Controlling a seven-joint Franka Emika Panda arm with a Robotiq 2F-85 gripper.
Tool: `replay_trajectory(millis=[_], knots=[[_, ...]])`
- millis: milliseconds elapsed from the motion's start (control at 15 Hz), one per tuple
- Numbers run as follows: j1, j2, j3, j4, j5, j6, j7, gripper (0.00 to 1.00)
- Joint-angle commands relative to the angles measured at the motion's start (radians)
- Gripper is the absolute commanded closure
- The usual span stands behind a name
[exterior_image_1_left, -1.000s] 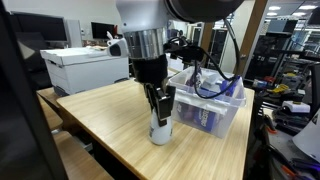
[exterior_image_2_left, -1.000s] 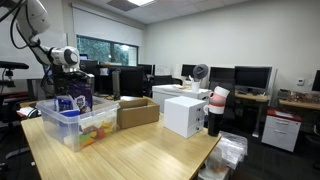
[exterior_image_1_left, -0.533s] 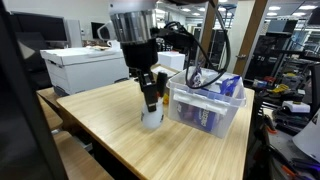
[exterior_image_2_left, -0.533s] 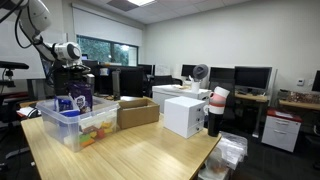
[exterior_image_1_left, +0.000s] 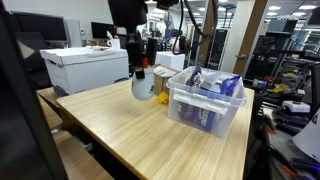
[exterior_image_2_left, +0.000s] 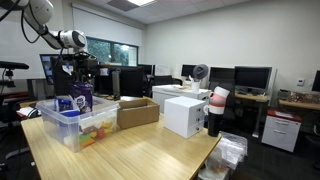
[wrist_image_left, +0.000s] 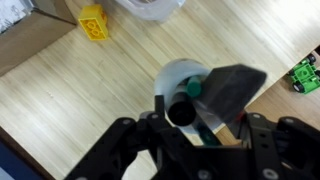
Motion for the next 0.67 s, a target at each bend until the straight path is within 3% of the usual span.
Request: replay_trajectory(millis=[0,600], knots=[[-0.016,-0.019,0.001,0.075,0.029,-0.085,0.001,0.66],[-0.069,-0.118,-0.028,0.083,0.045,-0.123,0.04,0.66]])
